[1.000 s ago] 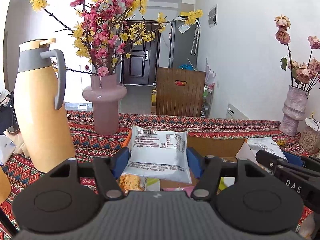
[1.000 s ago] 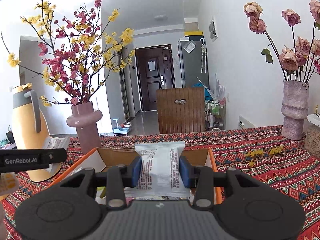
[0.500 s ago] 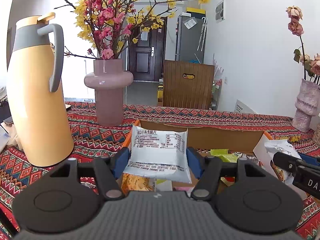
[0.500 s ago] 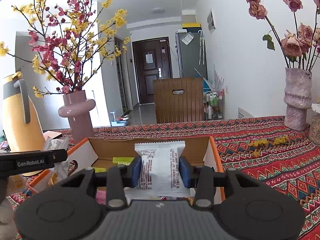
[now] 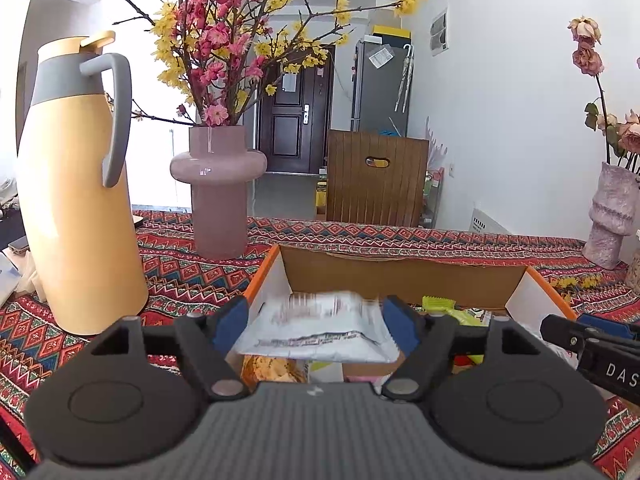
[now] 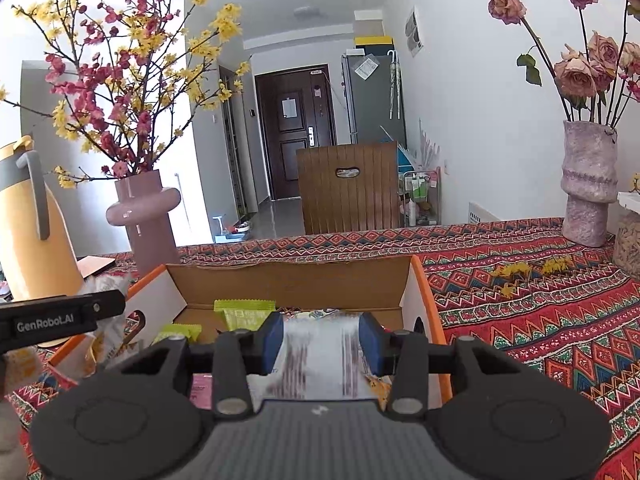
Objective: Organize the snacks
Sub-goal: 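Lower both white packets into the box and open both grippers, then withdraw both tools from the box toward the pink packet on the table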
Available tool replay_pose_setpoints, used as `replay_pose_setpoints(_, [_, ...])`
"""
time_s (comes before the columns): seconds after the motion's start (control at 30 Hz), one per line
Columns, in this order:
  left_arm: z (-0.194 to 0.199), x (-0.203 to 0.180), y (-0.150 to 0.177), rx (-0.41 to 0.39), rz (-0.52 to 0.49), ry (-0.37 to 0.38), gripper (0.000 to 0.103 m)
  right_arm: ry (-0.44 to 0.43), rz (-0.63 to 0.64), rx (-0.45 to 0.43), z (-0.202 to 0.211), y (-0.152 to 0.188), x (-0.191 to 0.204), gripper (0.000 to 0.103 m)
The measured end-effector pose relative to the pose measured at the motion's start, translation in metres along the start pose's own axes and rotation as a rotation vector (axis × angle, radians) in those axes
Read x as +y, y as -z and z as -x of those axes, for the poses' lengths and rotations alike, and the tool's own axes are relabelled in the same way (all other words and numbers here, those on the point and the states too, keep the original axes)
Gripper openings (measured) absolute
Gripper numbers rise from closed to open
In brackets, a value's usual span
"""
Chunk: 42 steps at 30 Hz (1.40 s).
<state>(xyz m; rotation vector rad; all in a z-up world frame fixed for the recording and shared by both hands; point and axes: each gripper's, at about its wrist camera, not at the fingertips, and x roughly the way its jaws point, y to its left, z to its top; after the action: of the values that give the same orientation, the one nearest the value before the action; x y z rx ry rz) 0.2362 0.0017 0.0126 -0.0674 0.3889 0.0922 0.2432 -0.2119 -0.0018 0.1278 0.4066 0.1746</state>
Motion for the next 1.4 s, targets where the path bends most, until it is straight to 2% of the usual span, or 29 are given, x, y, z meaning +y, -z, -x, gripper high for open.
replay_pose_setpoints(0.03, [0.001,0.001,0.000,-0.006,0.006,0.000,0.086,0.001,-0.003,-0.003,0.001,0.000,0.000,0.056])
replay_pose_setpoints(0.07, [0.002,0.002,-0.001,-0.011,0.011,-0.002,0.090,0.003,-0.006,-0.009,0.002,0.000,-0.001,0.074])
replay_pose_setpoints(0.1, [0.003,0.002,-0.001,-0.015,0.017,-0.007,0.099,0.005,-0.008,-0.017,0.002,0.000,-0.001,0.091])
replay_pose_setpoints(0.17, [0.005,0.004,-0.001,-0.029,0.032,-0.018,0.103,0.006,-0.015,-0.035,0.005,0.000,-0.002,0.103])
replay_pose_setpoints(1.07, [0.006,0.006,-0.002,-0.019,0.061,-0.023,0.103,0.001,-0.031,-0.055,0.010,0.000,-0.004,0.103])
replay_pose_setpoints(1.23, [0.021,0.006,-0.013,-0.040,0.075,-0.025,0.103,0.003,-0.020,-0.080,0.018,-0.006,-0.002,0.103])
replay_pose_setpoints(1.4, [0.046,0.010,-0.022,-0.047,0.090,0.004,0.103,-0.014,-0.003,-0.117,0.041,-0.013,0.007,0.103])
